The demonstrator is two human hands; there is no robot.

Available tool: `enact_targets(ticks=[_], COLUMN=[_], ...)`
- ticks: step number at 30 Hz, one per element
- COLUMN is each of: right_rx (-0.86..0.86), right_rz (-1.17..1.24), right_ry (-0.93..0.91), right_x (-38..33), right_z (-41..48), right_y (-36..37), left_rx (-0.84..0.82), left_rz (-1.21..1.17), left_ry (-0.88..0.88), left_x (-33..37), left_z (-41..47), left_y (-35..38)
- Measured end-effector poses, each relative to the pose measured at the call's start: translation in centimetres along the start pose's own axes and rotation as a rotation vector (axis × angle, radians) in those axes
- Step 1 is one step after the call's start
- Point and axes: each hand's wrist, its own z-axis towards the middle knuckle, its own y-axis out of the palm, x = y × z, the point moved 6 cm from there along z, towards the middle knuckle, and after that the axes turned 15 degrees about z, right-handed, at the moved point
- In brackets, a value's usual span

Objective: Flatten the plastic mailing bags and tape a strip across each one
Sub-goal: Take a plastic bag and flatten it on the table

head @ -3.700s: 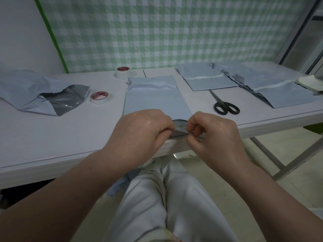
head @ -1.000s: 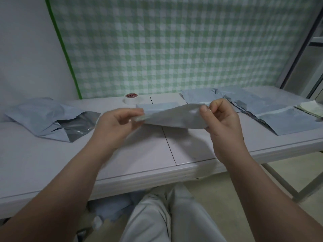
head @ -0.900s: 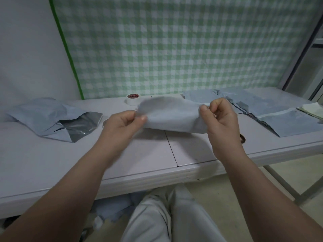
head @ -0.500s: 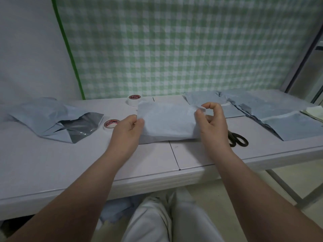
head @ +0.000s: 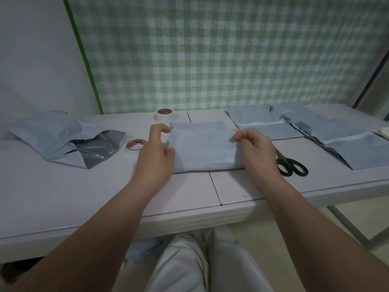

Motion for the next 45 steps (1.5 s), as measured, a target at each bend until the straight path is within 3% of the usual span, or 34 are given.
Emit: enact_targets(ticks=[8, 19, 30, 39, 45], right_rx=[-0.254, -0.456, -0.540, -0.545, -0.551], right_rz=[-0.093, -0.427, -0.700, -0.618, -0.634], right_ry=[0.083, 0.045, 0.039, 0.207, 0.231], right_x=[0.6, 0.1, -0.3, -0.3, -0.3], right_z=[-0.3, 0.0, 0.1, 0.2, 0.1], right_y=[0.6, 1.7, 3.0, 2.7, 2.9], left_rx=[-0.127, -0.221, -0.239, -0.207, -0.269], left_rz=[-0.075, 0.076, 0.312, 0.438, 0.576], left_ry=[-0.028, -0.048, 0.101, 0.111, 0.091], left_x=[-0.5, -0.4, 0.1, 0.3, 0.5], left_z=[-0.5, -0.7, 0.2, 0.9, 0.6], left_y=[0.0, 0.0, 0.8, 1.1, 1.4])
